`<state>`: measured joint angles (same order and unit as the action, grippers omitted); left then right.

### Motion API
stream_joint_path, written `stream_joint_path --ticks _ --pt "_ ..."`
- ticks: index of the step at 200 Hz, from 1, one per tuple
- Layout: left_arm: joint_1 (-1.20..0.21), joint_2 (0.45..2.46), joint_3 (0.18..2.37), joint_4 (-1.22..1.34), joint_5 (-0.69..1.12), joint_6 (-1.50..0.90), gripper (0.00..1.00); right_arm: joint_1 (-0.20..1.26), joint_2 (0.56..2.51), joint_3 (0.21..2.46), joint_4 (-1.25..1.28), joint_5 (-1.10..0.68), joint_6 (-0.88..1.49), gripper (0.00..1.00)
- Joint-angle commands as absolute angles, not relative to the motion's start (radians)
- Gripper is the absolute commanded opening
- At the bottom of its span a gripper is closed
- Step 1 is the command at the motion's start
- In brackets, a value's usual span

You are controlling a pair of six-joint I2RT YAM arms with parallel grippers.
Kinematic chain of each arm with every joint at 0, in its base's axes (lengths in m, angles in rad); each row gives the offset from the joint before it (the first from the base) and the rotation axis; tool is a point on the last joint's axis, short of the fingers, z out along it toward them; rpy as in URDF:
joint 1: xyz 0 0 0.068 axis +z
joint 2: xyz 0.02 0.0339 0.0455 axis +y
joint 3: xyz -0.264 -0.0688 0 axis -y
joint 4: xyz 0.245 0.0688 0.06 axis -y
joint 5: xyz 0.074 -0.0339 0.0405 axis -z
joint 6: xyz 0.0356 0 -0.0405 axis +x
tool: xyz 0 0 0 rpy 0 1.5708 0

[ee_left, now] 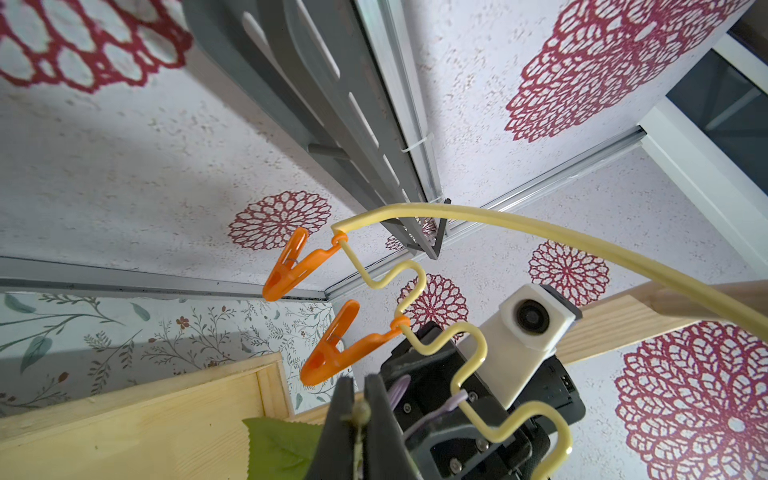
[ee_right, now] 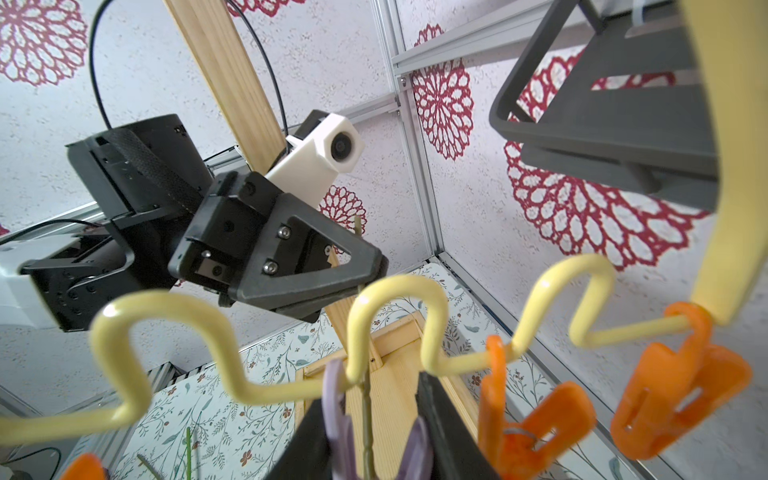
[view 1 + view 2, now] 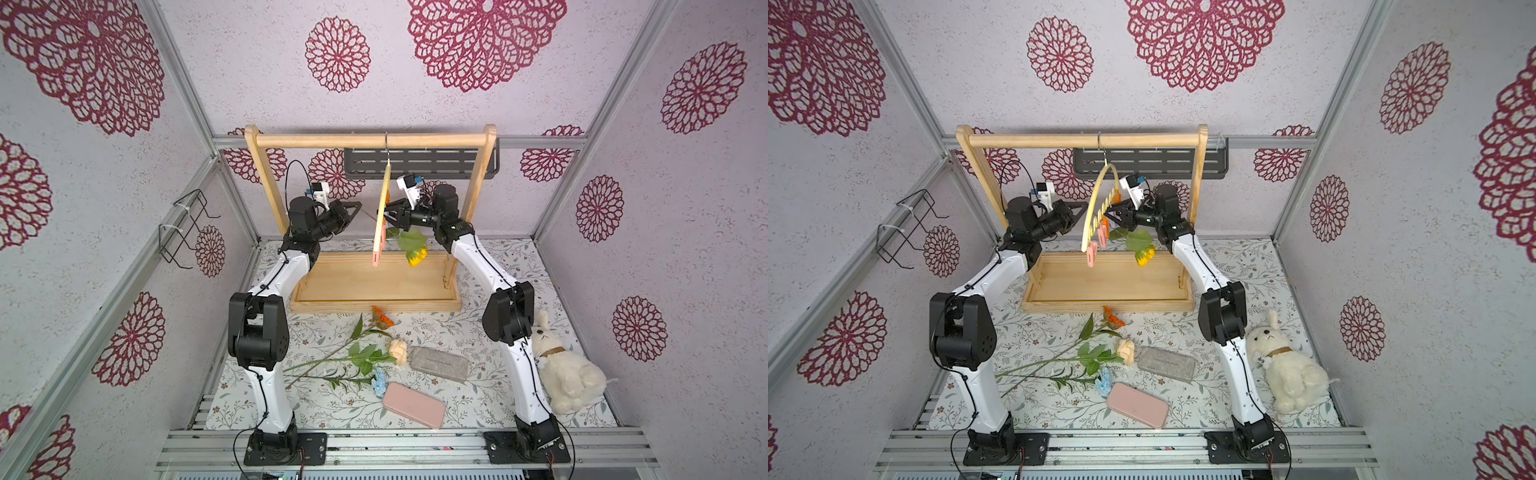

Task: Dry the flowers on a clothes hanger
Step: Open the clamp at the hanger.

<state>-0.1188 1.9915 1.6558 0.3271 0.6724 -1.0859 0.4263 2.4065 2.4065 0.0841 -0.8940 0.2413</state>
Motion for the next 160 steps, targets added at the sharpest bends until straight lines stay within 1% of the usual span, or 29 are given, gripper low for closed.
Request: stream_joint_path --ticks 1,51,118,160 --pt "-0.114 1.997 1.676 0.374 0.683 -1.101 0.00 0.428 2.348 2.434 0.055 -0.910 0.213 0.32" --pt "-0.101 2.009 1.686 0.394 0.679 -1.134 0.00 0.429 2.341 2.434 0.010 -0.922 0.172 0.32" --pt "-0.085 1.990 1.672 0.421 0.720 -1.169 0.00 0.428 2.326 2.435 -0.062 -0.877 0.081 0.32" --pt "-0.078 1.980 1.648 0.405 0.733 -1.156 0.00 0.427 2.312 2.434 -0.061 -0.876 0.072 0.27"
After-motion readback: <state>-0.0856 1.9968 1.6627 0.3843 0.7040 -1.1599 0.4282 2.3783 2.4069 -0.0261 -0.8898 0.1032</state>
